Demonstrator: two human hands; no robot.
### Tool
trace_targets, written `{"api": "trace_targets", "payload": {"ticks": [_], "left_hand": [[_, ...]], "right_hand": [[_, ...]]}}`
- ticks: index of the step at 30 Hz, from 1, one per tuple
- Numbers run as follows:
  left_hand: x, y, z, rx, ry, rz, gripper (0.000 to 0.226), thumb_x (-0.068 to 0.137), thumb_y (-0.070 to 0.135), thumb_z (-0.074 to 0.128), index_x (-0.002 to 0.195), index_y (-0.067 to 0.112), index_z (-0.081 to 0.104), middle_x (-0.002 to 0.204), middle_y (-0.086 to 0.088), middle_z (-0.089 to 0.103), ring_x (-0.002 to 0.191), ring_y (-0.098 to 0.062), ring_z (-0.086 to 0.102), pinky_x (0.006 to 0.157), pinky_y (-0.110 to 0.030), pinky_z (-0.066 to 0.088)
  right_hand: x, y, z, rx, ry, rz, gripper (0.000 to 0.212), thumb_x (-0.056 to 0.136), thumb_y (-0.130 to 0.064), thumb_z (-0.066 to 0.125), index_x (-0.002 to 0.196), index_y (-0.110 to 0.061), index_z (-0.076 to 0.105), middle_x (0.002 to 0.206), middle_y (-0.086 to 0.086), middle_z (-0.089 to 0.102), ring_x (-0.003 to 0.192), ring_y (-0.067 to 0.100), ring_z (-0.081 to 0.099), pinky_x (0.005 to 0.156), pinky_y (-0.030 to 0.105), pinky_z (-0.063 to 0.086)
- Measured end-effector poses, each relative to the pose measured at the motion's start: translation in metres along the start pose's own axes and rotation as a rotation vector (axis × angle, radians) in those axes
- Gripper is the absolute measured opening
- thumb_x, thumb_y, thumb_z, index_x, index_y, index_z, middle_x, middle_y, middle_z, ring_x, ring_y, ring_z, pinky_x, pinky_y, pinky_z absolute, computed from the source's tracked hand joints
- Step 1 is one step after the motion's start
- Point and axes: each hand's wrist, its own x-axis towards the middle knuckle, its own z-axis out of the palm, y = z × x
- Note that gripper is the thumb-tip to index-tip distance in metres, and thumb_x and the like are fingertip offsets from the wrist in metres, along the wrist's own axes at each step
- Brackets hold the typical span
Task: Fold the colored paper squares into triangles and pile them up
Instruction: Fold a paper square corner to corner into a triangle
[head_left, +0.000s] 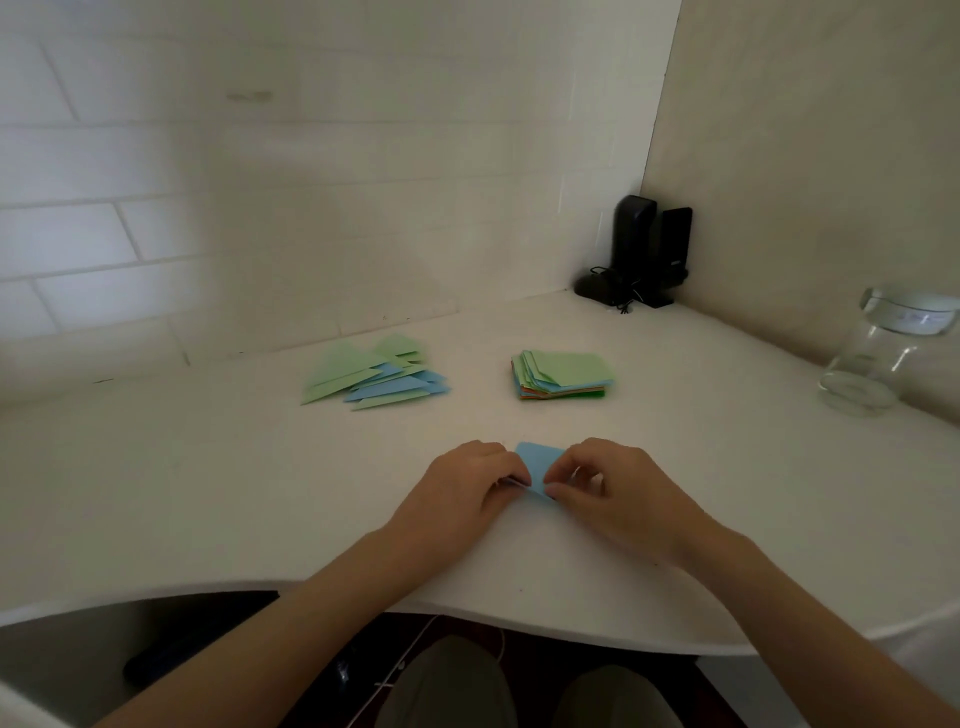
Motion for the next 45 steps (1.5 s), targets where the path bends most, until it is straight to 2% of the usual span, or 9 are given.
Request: {"api": "trace_targets", "payload": {"ticks": [7,12,21,25,29,36,40,42,45], "left_hand": [[0.009,0.000,0.000,-0.238,0.059,-0.285,0.018,0.078,0.020,0.073,0.094,0.025,0.066,0.074,0.013,0.064,0.061,0.001,0.054,0.061,-0.008,0.038],[0.015,0.003,0.003,-0.264,0.047,-0.372,0.024,0.076,0.028,0.076,0.096,0.028,0.062,0.068,0.012,0.062,0.058,0.000,0.052,0.058,-0.009,0.038],[0.022,-0.002,0.006,-0.161,-0.025,-0.342,0.035,0.075,0.039,0.074,0.104,0.030,0.056,0.077,0.008,0.059,0.062,-0.001,0.048,0.061,-0.019,0.039],[0.023,-0.009,0.002,-0.168,-0.015,-0.324,0.025,0.075,0.032,0.076,0.094,0.028,0.060,0.080,0.009,0.055,0.064,-0.002,0.048,0.062,-0.014,0.039],[0.018,-0.009,0.000,-0.164,-0.045,-0.253,0.011,0.081,0.018,0.071,0.084,0.028,0.069,0.082,0.009,0.055,0.069,-0.003,0.051,0.064,-0.006,0.035],[0.013,-0.011,0.003,-0.032,-0.109,-0.053,0.041,0.090,-0.001,0.048,0.098,0.030,0.073,0.096,0.008,0.053,0.085,-0.005,0.042,0.074,-0.007,0.030],[0.017,-0.014,-0.002,0.000,-0.133,0.002,0.043,0.081,0.001,0.044,0.094,0.031,0.073,0.099,0.008,0.062,0.085,-0.013,0.049,0.075,-0.024,0.041],[0.017,-0.014,-0.005,0.042,-0.133,0.041,0.037,0.078,0.010,0.041,0.088,0.030,0.071,0.098,0.011,0.064,0.084,-0.014,0.052,0.071,-0.034,0.046],[0.015,-0.014,-0.011,0.127,-0.124,0.049,0.031,0.075,0.028,0.037,0.080,0.030,0.067,0.097,0.016,0.066,0.089,-0.013,0.055,0.069,-0.031,0.039]], "right_hand": [[-0.010,0.008,0.001,0.010,0.042,-0.014,0.016,0.080,-0.043,0.067,0.079,-0.027,0.072,0.093,-0.014,0.059,0.077,-0.004,0.054,0.067,0.006,0.037],[-0.006,0.006,0.011,-0.009,0.177,0.027,0.016,0.078,-0.033,0.071,0.066,-0.028,0.062,0.086,-0.009,0.058,0.075,0.001,0.054,0.066,0.004,0.036],[0.002,0.005,0.006,-0.005,0.151,0.077,0.027,0.071,-0.035,0.076,0.057,-0.036,0.053,0.081,-0.006,0.057,0.072,0.003,0.053,0.063,0.007,0.038],[0.005,0.011,0.003,0.014,0.096,0.117,0.018,0.068,-0.036,0.079,0.069,-0.032,0.061,0.081,-0.005,0.057,0.072,0.003,0.053,0.063,0.007,0.037],[0.008,0.018,0.000,0.080,0.029,0.127,0.031,0.066,-0.031,0.081,0.083,-0.041,0.058,0.095,-0.009,0.054,0.074,0.002,0.055,0.064,0.007,0.038],[0.014,0.022,-0.022,-0.010,-0.166,-0.041,0.054,0.074,-0.005,0.063,0.113,-0.042,0.059,0.121,-0.017,0.047,0.098,0.001,0.049,0.077,0.005,0.035],[0.023,0.022,-0.016,-0.217,-0.153,-0.210,0.029,0.083,-0.023,0.069,0.110,-0.034,0.067,0.120,-0.012,0.050,0.105,0.007,0.046,0.085,0.000,0.025],[0.025,0.023,-0.013,-0.218,-0.133,-0.262,0.017,0.084,-0.038,0.065,0.100,-0.034,0.071,0.113,-0.011,0.055,0.099,0.009,0.051,0.084,0.007,0.031],[0.024,0.025,-0.008,-0.207,-0.051,-0.332,0.027,0.085,-0.046,0.049,0.091,-0.032,0.071,0.103,-0.008,0.064,0.088,0.013,0.059,0.075,0.029,0.048]]}}
